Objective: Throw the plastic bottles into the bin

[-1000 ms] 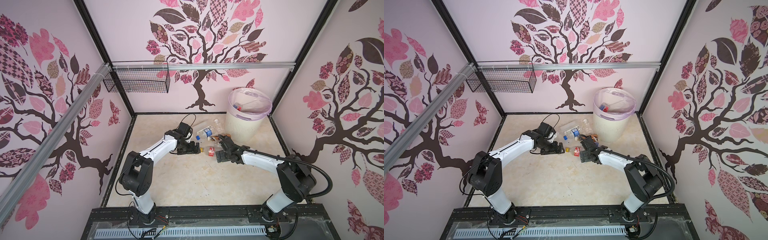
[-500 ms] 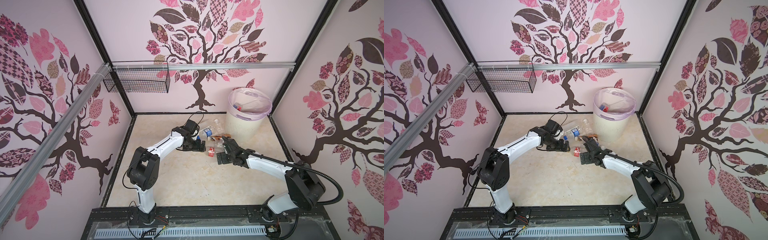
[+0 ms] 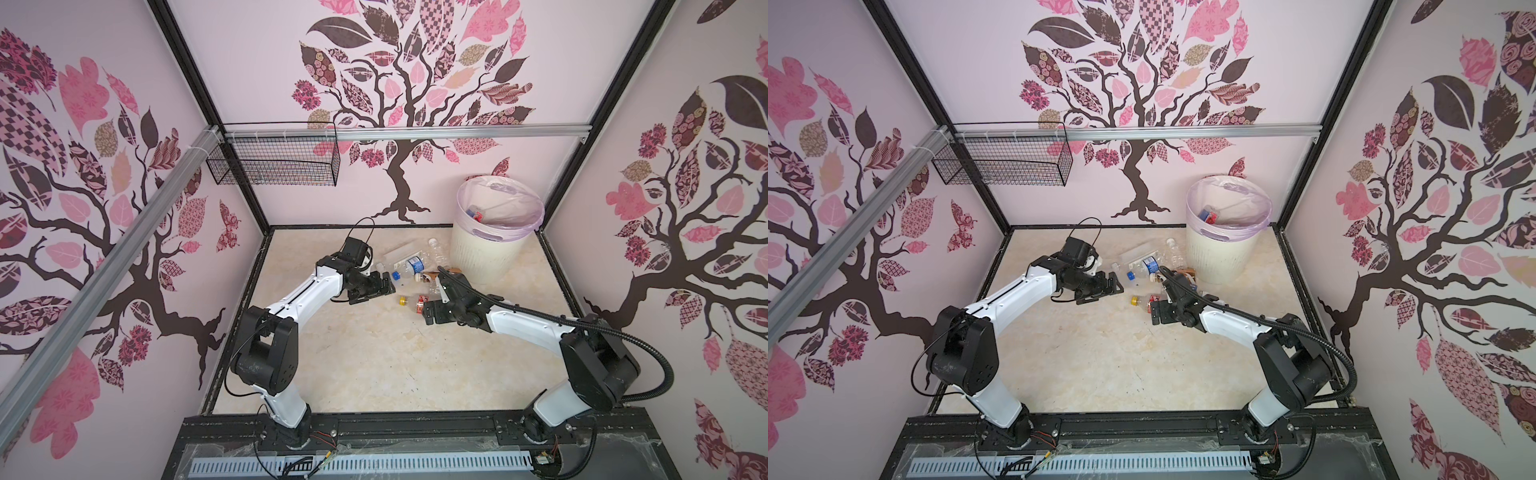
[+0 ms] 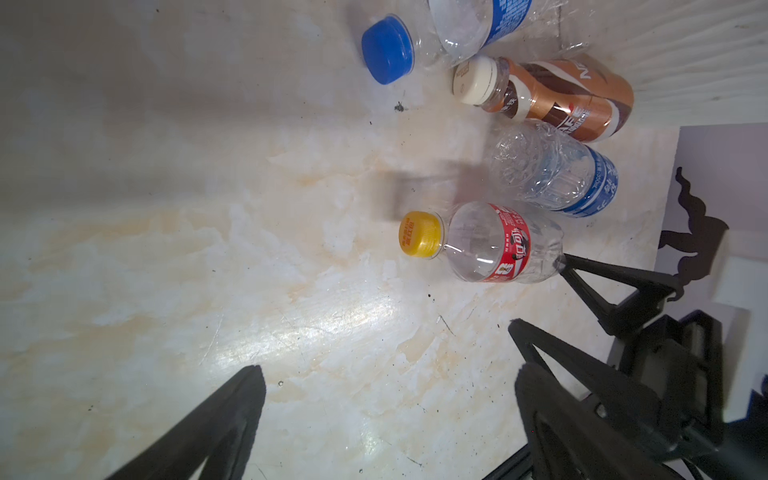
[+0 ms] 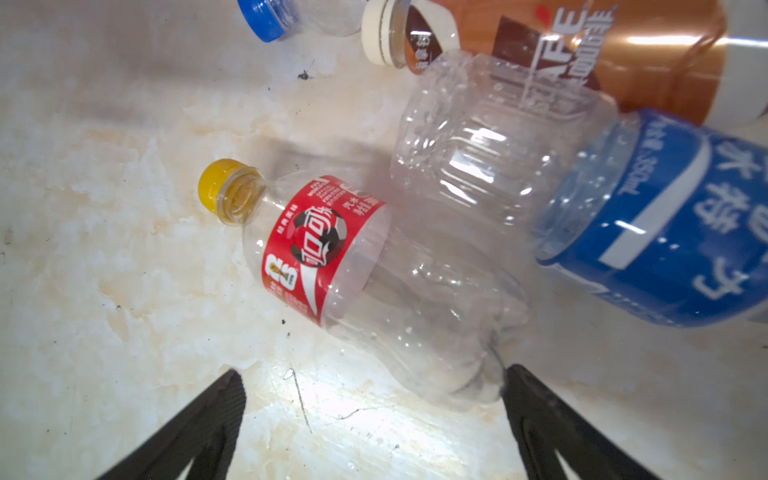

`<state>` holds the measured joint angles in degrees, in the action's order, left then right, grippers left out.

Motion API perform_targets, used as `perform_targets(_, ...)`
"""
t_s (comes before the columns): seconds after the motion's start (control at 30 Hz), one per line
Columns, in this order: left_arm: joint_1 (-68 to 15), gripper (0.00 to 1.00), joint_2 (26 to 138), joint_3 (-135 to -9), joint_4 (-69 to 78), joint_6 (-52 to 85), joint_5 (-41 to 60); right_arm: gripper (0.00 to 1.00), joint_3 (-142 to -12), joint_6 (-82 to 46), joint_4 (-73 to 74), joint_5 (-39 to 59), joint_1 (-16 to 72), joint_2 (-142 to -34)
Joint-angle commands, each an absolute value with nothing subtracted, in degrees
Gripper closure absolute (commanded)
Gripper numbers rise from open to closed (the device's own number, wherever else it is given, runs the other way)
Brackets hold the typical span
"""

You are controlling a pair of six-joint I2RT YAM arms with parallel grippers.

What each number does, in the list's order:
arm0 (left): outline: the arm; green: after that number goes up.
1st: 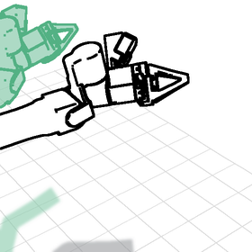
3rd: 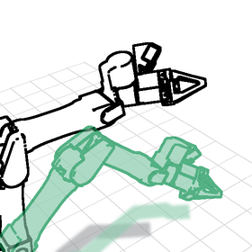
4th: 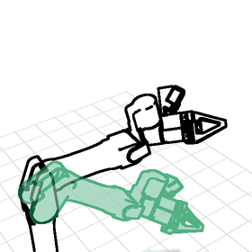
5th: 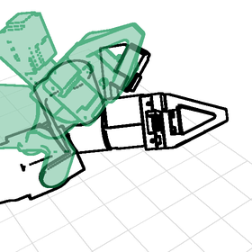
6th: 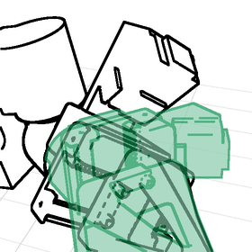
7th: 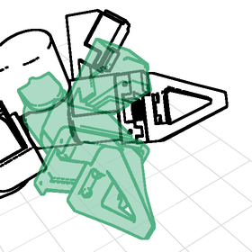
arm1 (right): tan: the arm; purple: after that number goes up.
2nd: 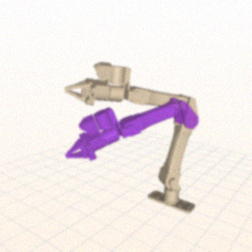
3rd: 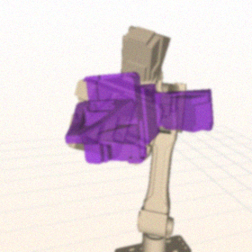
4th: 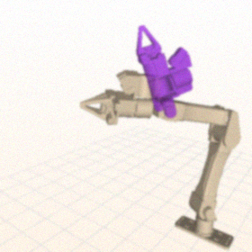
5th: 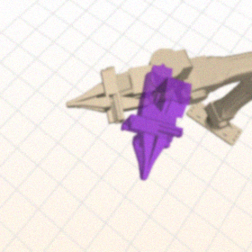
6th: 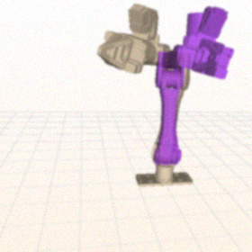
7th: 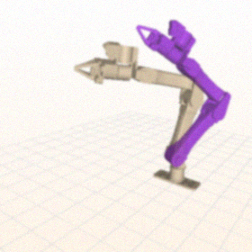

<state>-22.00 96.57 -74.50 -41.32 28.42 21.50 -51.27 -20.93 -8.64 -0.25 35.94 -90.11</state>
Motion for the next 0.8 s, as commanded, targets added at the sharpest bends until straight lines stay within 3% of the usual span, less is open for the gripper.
perform_targets(0.0,-21.50,0.02,94.21,-71.80,-39.07,30.30,23.81,0.00,-54.49,-22.69,-8.77,0.64,38.62,-91.91)
perform_targets(0.27,-16.30,0.02,90.86,-67.71,-37.17,32.40,25.91,0.01,-54.61,-26.33,-7.98,3.29,41.88,-91.62)
perform_targets(0.57,-16.08,0.02,89.00,-64.13,-36.59,32.60,26.93,0.01,-55.11,-21.33,-11.32,-1.76,39.26,-87.62)
perform_targets(0.77,-16.17,0.02,88.27,-62.51,-35.17,34.05,28.66,0.01,-57.39,-19.57,-10.68,-0.16,37.91,-92.44)
